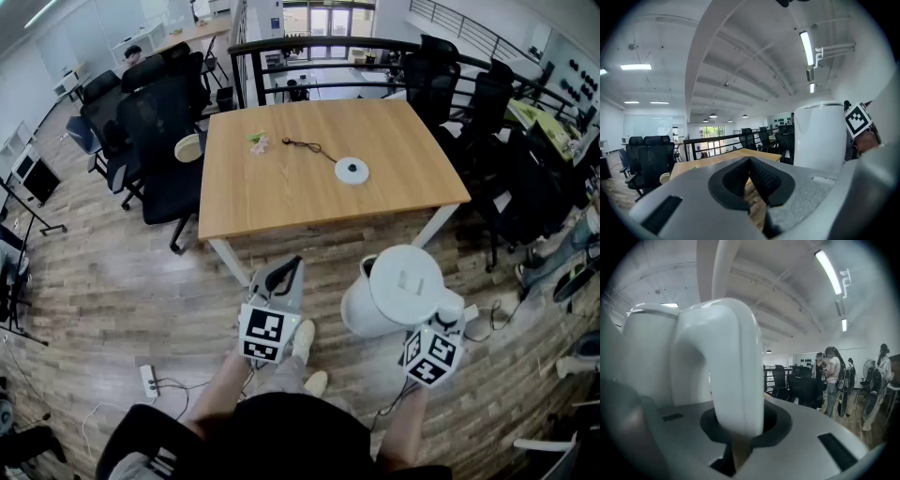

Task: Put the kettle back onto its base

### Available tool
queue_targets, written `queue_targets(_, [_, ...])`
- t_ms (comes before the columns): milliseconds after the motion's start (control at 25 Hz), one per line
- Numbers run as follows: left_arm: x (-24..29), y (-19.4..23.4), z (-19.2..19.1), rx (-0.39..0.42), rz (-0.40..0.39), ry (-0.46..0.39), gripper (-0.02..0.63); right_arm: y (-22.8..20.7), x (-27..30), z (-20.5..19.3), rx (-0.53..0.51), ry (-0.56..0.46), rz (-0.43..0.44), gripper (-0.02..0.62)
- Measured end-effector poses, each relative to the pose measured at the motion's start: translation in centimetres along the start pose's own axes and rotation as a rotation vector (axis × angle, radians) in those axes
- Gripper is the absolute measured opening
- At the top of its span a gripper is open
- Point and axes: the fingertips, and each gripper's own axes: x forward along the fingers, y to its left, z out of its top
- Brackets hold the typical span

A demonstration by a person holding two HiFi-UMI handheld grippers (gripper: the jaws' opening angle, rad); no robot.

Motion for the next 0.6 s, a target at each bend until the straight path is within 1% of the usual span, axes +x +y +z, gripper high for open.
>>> queue_targets(320, [0.7,-0.1,-0.2,-0.001,-0.005,0.004,0.0,0.1,0.5,-0.1,-0.011,0.005,0.009,0.044])
queue_targets(600, [2.6,-0.2,-0.4,-0.005,-0.016,0.012,0.0,-0.4,1.9,0.0,0.013,0.0,0.007,0.041])
